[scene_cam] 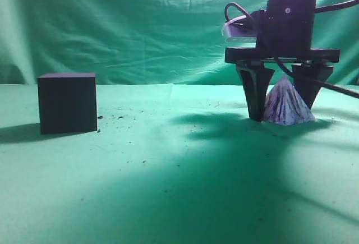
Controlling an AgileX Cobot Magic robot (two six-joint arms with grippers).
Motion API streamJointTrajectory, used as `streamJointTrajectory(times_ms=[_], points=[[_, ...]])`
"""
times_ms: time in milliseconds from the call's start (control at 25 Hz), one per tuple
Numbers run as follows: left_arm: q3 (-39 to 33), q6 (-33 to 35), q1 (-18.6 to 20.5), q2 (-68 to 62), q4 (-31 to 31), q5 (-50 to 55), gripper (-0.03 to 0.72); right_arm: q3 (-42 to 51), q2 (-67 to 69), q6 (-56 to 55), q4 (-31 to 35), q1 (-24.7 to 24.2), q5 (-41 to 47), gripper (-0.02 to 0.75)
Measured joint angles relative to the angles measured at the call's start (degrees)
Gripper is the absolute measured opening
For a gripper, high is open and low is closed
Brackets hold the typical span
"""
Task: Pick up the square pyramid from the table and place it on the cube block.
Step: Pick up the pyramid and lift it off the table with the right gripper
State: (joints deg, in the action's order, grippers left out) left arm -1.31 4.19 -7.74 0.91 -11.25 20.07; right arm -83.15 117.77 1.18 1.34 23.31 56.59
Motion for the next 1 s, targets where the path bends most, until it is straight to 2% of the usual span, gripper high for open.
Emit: streamJointTrajectory(times_ms=[80,160,240,560,800,1000], points=[[0.00,0.00,0.00,0.00,0.00,0.00,0.000,-0.02,0.00,0.51,-0.14,0.00,0.35,0.542],[0.00,0.00,0.00,0.00,0.00,0.00,0.000,-0.02,0.00,0.98,-0.28,0.00,0.77,0.446],[0.00,0.00,0.00,0.00,0.00,0.00,0.000,-0.24,0.00,1.33,-0.86,0.00,1.48,0.388],[0.00,0.00,0.00,0.00,0.00,0.00,0.000,-2.69,0.47,1.22,-1.38,0.10,4.19,0.386],[0.00,0.00,0.00,0.00,0.00,0.00,0.000,-11.96,-0.37,1.13,-1.15,-0.01,11.61,0.386],[0.00,0.00,0.00,0.00,0.00,0.00,0.000,-19.45,-2.26,1.50,2.52,0.49,13.58,0.386]])
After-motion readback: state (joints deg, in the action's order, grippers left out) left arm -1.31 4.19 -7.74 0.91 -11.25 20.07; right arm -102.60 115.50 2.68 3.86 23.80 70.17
